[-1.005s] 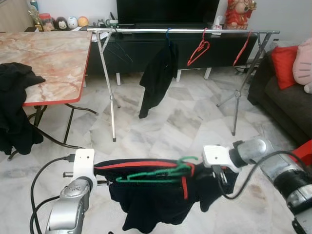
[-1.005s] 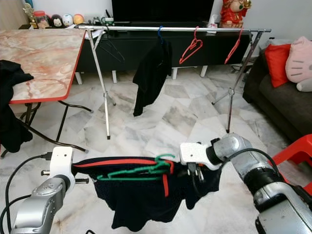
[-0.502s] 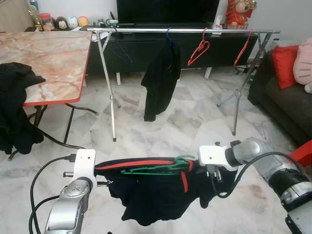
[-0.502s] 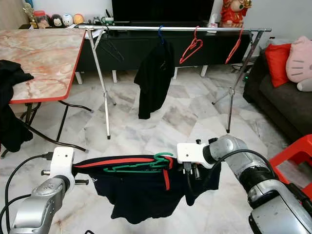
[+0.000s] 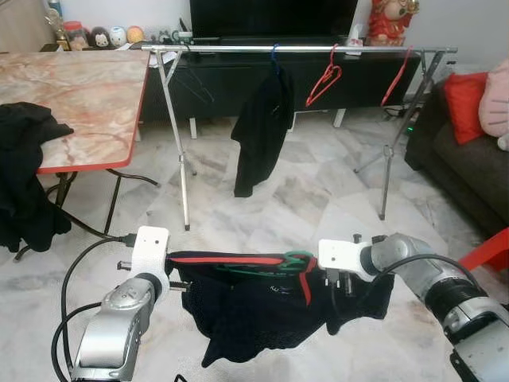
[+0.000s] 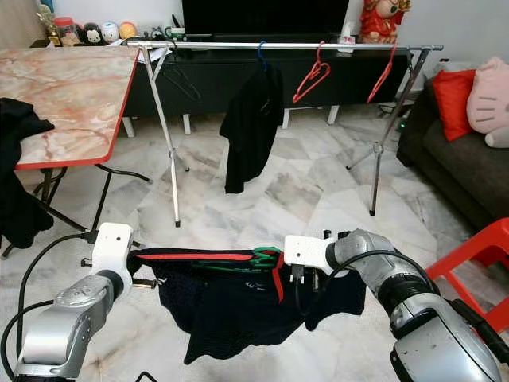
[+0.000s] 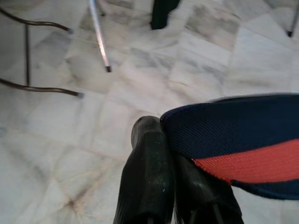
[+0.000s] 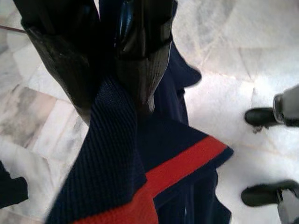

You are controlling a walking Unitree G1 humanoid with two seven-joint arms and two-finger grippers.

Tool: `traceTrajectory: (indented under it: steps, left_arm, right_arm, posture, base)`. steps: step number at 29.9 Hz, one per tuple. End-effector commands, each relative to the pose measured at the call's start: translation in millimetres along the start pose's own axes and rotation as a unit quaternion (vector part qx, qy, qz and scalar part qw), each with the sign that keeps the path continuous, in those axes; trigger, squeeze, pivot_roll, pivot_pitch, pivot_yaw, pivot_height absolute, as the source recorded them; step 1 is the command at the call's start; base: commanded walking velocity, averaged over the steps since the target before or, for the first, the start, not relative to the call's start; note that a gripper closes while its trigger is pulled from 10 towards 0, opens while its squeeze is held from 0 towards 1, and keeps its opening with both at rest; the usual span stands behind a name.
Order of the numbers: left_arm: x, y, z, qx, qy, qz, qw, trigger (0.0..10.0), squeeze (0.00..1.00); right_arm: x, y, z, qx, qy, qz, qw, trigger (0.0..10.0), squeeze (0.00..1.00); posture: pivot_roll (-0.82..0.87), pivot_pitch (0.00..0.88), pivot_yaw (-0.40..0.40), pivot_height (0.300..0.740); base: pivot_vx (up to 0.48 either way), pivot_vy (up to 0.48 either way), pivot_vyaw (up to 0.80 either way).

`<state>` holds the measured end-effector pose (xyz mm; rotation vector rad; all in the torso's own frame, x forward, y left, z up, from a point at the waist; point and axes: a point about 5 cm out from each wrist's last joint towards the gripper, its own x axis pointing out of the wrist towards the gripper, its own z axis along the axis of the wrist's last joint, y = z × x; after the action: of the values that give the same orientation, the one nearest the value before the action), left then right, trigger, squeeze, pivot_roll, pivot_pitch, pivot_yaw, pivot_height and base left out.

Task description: Hang hanger

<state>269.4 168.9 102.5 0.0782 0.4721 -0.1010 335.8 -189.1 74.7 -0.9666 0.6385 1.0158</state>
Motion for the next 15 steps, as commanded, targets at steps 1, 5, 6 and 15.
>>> traceTrajectory:
  steps: [1,5,6,15]
  left_arm:
    - [-2.8,-12.0,17.8,-0.003,-0.03,-0.029,0.999,10.0,0.0]
    - [-3.2,-23.5,21.5,-0.003,-0.031,-0.058,0.998,10.0,0.0]
    - [-2.8,-25.2,21.8,-0.003,-0.031,-0.061,0.998,10.0,0.0]
    - [-2.6,-52.7,35.3,-0.005,-0.049,-0.119,0.992,10.0,0.0]
  right_arm:
    - [1.5,-0.7,1.2,0.034,-0.016,-0.016,0.999,0.0,0.0]
    - [3.8,-4.1,8.4,0.078,-0.044,-0.032,0.995,0.0,0.0]
    - [3.7,-5.4,10.4,0.086,-0.051,-0.035,0.994,0.0,0.0]
    - [7.1,-12.6,34.6,0.125,-0.108,-0.047,0.985,0.0,0.0]
  posture:
    - [-0.05,0.0,-0.041,0.74]
    - [-0.05,0.0,-0.04,0.74]
    - [-0.05,0.0,-0.04,0.74]
    - [-0.04,0.0,-0.04,0.74]
  base:
    - [0.0,0.0,0.0]
    - [0.0,0.0,0.0]
    - [0.0,0.0,0.0]
    - [0.0,0.0,0.0]
